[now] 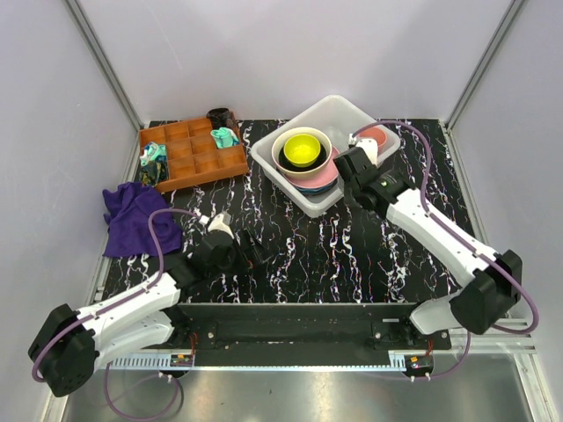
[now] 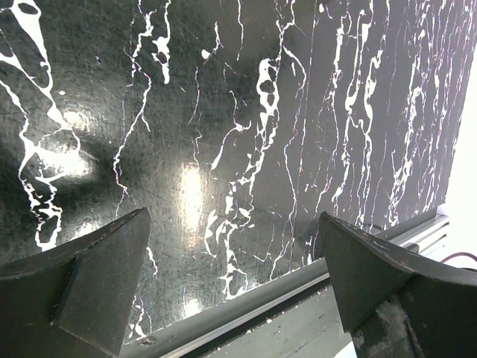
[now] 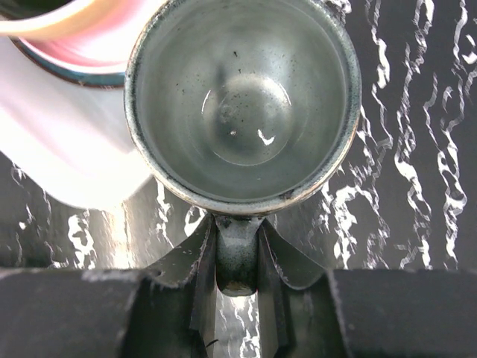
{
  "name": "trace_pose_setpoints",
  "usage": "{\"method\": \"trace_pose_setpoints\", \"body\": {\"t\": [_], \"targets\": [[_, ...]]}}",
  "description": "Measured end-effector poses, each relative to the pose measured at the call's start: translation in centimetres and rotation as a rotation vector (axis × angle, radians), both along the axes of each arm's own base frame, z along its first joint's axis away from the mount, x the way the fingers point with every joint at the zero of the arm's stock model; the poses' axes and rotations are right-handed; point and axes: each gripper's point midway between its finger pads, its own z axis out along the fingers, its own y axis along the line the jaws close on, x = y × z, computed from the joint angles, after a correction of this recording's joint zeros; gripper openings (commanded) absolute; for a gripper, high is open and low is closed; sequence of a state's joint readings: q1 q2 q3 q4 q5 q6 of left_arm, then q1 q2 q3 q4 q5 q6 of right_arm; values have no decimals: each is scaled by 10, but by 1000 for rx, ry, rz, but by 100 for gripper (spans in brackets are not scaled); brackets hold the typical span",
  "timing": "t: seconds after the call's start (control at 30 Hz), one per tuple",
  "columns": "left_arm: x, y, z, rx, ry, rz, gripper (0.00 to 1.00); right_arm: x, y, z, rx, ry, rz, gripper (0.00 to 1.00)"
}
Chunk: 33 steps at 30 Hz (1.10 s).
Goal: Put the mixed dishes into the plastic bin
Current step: Place the cup in the plastic bin.
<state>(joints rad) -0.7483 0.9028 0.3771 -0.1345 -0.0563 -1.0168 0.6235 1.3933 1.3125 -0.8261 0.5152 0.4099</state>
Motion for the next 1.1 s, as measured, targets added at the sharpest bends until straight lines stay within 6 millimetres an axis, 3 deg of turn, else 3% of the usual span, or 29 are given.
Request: {"method": "trace_pose_setpoints", "body": {"t": [0.23, 0.6, 0.93, 1.1], "targets": [[2, 2, -1, 7, 0, -2, 99, 40, 7, -4, 21, 7, 4, 0], [2, 5, -5, 25, 9, -16, 99, 118, -6, 19, 36, -65, -19, 0], [2, 15, -10, 54, 34, -9, 99, 178, -15, 10, 28, -72, 20, 0], [1, 16, -11, 55, 44, -18, 99, 198, -9, 0, 2, -72, 73, 0]]}}
